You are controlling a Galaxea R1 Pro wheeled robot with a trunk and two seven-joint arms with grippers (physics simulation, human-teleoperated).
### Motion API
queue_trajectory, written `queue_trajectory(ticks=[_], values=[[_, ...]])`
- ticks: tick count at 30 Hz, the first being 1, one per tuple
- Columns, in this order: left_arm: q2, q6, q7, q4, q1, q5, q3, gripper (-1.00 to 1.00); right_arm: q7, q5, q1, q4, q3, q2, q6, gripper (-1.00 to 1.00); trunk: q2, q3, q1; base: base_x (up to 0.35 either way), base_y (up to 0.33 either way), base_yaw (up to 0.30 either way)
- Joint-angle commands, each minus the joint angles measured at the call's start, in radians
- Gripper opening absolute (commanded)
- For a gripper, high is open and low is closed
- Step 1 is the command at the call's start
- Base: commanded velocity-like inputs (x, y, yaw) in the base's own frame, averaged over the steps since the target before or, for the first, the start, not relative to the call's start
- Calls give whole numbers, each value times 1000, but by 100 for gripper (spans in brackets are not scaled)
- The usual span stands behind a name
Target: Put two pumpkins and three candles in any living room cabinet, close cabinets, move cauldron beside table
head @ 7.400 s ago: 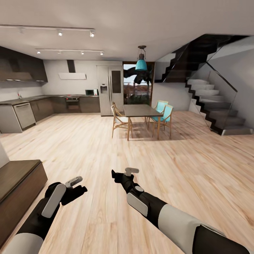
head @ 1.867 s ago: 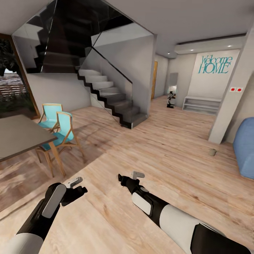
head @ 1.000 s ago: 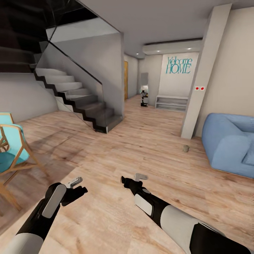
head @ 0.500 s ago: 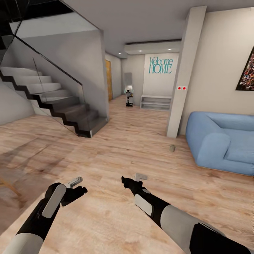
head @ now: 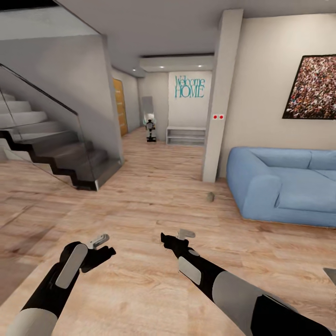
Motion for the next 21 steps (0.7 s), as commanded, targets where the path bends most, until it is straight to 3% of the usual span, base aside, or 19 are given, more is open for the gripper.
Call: queue_trajectory(ticks=[1, 13, 21], values=[[2, 1, 10, -1, 0, 9, -2, 100, -5, -9, -1, 0, 9, 0, -6, 100, -1, 0, 1, 335, 0, -255], [0, 1, 11, -1, -1, 5, -3, 100, -7, -4, -1, -1, 9, 0, -36, 100, -1, 12, 1, 335, 0, -225], [0, 1, 10, -2, 0, 7, -3, 100, -7, -3, -1, 0, 10, 0, -40, 100, -1, 13, 1, 335, 0, -37]])
